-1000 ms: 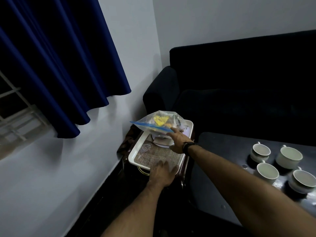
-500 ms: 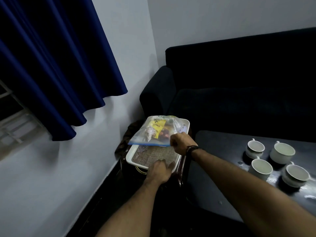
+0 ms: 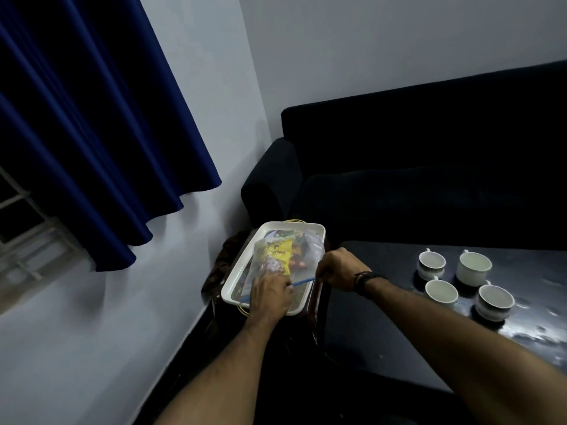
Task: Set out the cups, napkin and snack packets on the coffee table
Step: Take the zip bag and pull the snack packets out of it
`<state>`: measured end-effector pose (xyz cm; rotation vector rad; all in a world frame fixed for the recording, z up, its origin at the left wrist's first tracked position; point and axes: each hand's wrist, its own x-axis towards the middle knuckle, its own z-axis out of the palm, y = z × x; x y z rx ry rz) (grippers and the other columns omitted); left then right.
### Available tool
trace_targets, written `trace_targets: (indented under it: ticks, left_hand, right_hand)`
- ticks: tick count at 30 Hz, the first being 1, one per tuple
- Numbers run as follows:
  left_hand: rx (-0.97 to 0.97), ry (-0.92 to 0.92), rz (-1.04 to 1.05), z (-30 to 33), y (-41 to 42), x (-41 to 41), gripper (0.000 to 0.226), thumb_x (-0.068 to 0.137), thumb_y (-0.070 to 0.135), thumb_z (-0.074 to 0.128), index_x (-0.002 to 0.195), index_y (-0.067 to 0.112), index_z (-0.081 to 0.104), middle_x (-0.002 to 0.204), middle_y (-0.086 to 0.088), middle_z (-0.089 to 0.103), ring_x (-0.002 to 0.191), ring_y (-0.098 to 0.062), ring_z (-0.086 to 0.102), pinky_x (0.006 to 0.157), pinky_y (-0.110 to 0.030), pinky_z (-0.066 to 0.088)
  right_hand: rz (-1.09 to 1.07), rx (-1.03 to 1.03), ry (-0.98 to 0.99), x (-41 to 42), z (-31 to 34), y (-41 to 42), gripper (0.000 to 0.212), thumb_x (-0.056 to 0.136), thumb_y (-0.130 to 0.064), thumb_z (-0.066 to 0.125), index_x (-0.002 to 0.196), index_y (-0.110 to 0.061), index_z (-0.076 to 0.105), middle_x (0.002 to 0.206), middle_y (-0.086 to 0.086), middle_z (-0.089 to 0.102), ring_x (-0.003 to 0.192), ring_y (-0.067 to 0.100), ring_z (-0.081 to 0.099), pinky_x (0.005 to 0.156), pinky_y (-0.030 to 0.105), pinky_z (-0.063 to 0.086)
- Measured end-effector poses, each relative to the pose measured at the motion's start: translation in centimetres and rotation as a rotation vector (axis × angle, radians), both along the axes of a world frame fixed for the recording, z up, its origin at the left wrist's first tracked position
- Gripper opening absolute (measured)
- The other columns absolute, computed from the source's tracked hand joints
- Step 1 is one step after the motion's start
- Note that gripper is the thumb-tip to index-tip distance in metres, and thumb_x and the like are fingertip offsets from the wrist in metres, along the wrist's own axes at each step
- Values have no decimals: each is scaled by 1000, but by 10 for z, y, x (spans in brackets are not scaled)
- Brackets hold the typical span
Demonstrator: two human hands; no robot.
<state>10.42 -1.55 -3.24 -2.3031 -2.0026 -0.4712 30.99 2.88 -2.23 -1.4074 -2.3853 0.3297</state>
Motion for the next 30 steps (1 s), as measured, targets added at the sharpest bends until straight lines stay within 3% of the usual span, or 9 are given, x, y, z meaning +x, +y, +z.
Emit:
trace_targets:
  ticks: [3, 6, 8, 12, 16, 18, 21, 25, 30]
  left_hand:
    - [5, -18, 41, 2, -4, 1, 23, 87, 37, 62, 96, 21, 77, 94, -3, 73, 93, -24, 64, 86, -34, 47]
    - [-17, 9, 60, 9, -4, 7, 24, 86, 40, 62, 94, 22, 76, 89, -5, 73, 88, -26, 66, 79, -33, 49]
    - [-38, -40, 93, 17, -5, 17, 23, 85, 40, 63, 89, 21, 74, 86, -6, 72, 85, -28, 67, 72, -33, 50]
    - [-147, -241, 178, 35, 0, 39, 15, 80, 36, 68, 78, 23, 76, 79, 0, 69, 77, -24, 64, 63, -27, 46]
    - [-303, -383, 167, 45, 5, 58, 14, 75, 31, 75, 68, 18, 75, 64, 7, 65, 69, -14, 60, 54, -21, 40]
    - [-337, -430, 176, 45, 4, 66, 25, 75, 27, 75, 54, 16, 66, 60, 4, 65, 65, -16, 63, 53, -23, 47]
    - [-341, -457, 181, 43, 2, 74, 25, 79, 27, 71, 59, 13, 68, 65, -3, 69, 61, -14, 63, 61, -31, 55]
    - [-254, -413, 158, 40, -4, 80, 37, 82, 28, 70, 49, 18, 56, 53, 6, 55, 55, -12, 53, 47, -22, 37]
    - [-32, -366, 127, 61, -10, 96, 21, 87, 28, 59, 70, 16, 65, 76, -4, 66, 73, -20, 59, 60, -29, 40]
  right_hand:
    - [-3, 24, 20, 13, 1, -6, 10, 82, -20, 76, 90, -24, 78, 93, -8, 74, 84, 8, 68, 75, 22, 56]
    - [-36, 43, 61, 24, -3, -9, 10, 81, -18, 75, 89, -25, 76, 94, -8, 70, 86, 10, 67, 67, 12, 43]
    - [-132, 41, 146, 27, -8, -12, 15, 83, -20, 73, 97, -26, 71, 102, -7, 62, 92, 13, 63, 72, 17, 47]
    - [-496, -61, 607, 13, -13, -29, 64, 78, -37, 77, 129, -22, 43, 123, -7, 40, 96, 6, 48, 83, 27, 51]
    - [-828, -94, 835, -5, -16, -47, 78, 75, -61, 70, 128, -18, 33, 126, 1, 31, 94, 14, 46, 73, 30, 46]
    - [-839, -252, 894, -6, -17, -49, 68, 75, -63, 69, 116, -15, 45, 118, 1, 46, 87, 16, 54, 69, 31, 48]
    - [-590, -454, 866, -3, -21, -47, 40, 83, -51, 69, 88, -12, 66, 91, 6, 73, 77, 20, 70, 67, 31, 58]
    - [-520, -493, 821, 2, -17, -47, 28, 88, -37, 66, 67, -19, 65, 72, -1, 72, 54, 6, 65, 54, 17, 53]
    - [-478, -411, 721, 4, 11, -34, 26, 92, -33, 55, 74, -15, 58, 77, 4, 61, 71, 17, 57, 60, 28, 40]
